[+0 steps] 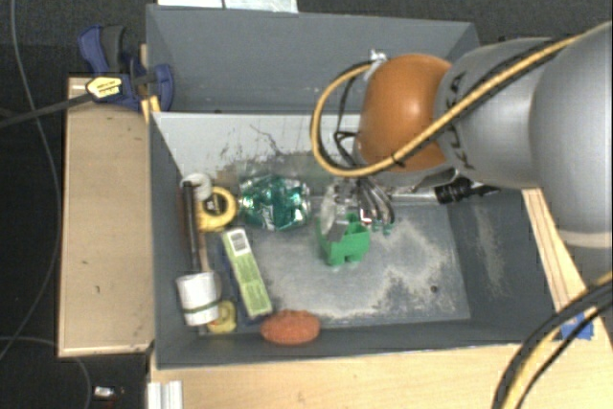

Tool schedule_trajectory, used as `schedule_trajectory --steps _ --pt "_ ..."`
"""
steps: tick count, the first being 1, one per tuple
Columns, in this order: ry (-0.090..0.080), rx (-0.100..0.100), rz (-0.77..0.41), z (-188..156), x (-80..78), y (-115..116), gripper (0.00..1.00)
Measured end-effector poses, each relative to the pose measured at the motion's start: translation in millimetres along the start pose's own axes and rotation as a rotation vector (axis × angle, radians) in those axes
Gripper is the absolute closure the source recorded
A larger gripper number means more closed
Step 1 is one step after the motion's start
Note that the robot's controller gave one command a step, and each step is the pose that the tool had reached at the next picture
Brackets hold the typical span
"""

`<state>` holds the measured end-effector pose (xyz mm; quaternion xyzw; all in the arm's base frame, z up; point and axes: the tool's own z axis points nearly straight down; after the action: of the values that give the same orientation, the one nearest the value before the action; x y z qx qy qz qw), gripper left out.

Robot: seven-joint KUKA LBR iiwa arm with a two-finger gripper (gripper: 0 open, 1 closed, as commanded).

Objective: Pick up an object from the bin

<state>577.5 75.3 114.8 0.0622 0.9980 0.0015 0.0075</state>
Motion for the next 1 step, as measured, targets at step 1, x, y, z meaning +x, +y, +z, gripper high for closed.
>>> schedule_trajectory --steps 1 --pt "-0.013 -0.006 0.026 13.1 7.9 -8.1 1.00"
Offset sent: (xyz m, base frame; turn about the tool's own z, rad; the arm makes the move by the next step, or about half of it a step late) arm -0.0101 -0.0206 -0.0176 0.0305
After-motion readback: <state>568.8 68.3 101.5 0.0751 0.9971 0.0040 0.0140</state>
